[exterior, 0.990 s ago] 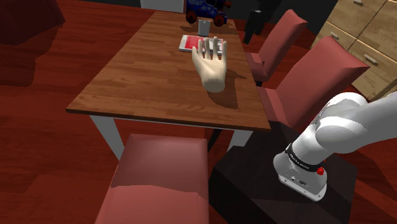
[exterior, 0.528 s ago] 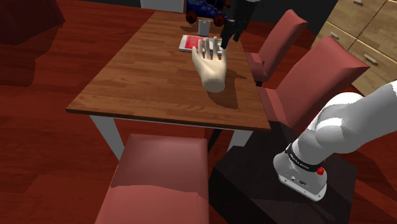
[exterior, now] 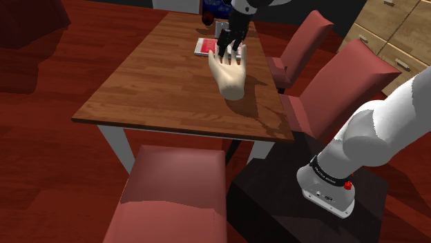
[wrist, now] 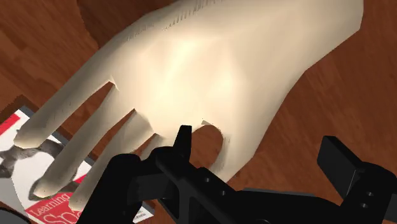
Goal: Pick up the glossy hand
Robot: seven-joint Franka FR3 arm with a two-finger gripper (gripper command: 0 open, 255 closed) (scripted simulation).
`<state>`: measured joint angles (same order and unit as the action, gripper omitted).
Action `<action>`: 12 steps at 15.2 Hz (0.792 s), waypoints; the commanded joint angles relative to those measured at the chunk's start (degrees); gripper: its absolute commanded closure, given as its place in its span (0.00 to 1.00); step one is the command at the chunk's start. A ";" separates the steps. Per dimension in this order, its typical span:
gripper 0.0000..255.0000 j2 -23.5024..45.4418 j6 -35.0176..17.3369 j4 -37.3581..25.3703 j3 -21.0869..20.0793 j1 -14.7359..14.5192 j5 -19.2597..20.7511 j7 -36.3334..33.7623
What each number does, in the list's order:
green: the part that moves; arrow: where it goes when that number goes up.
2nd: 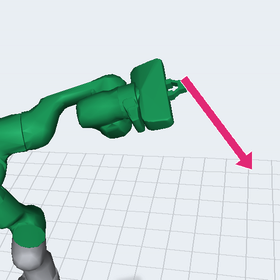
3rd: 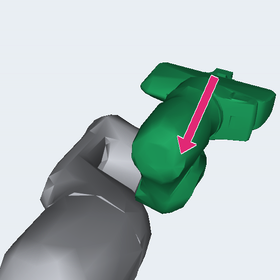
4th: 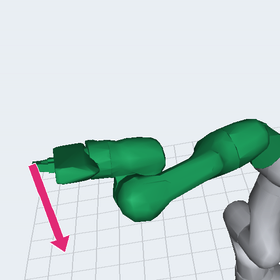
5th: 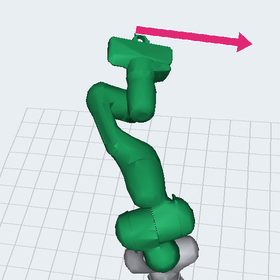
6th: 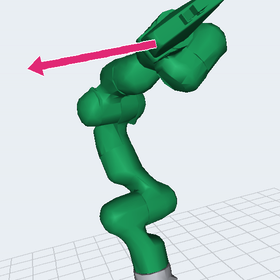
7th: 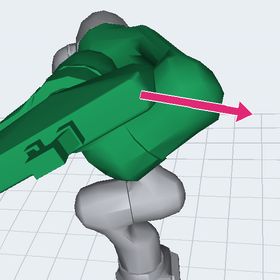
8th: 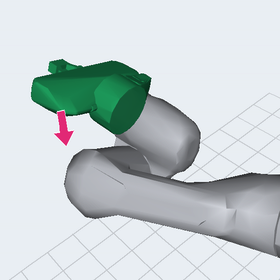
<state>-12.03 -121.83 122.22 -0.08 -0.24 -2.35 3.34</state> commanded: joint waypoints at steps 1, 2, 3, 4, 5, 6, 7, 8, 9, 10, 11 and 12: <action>0.00 4.68 -2.39 -2.78 0.11 -0.16 -1.04 0.13; 0.00 6.75 -3.31 -4.14 0.17 -0.20 -1.59 0.28; 0.00 8.84 -4.17 -5.58 0.22 -0.22 -2.14 0.46; 0.00 10.94 -4.95 -7.09 0.25 -0.23 -2.72 0.63; 0.00 11.72 -5.22 -7.68 0.25 -0.22 -2.93 0.70; 0.00 11.93 -5.97 -7.14 0.23 -0.22 -2.98 0.78; 0.00 12.14 -6.71 -6.61 0.22 -0.23 -3.03 0.85; 0.00 12.36 -7.45 -6.09 0.22 -0.23 -3.08 0.92; 0.00 12.60 -8.19 -5.58 0.21 -0.24 -3.14 1.00; 0.00 12.85 -8.93 -5.09 0.20 -0.25 -3.20 1.08; 0.00 13.10 -9.67 -4.60 0.19 -0.25 -3.26 1.15; 0.00 13.53 -10.83 -3.87 0.18 -0.27 -3.35 1.28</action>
<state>1.02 -131.70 117.92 0.14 -0.47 -5.64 4.59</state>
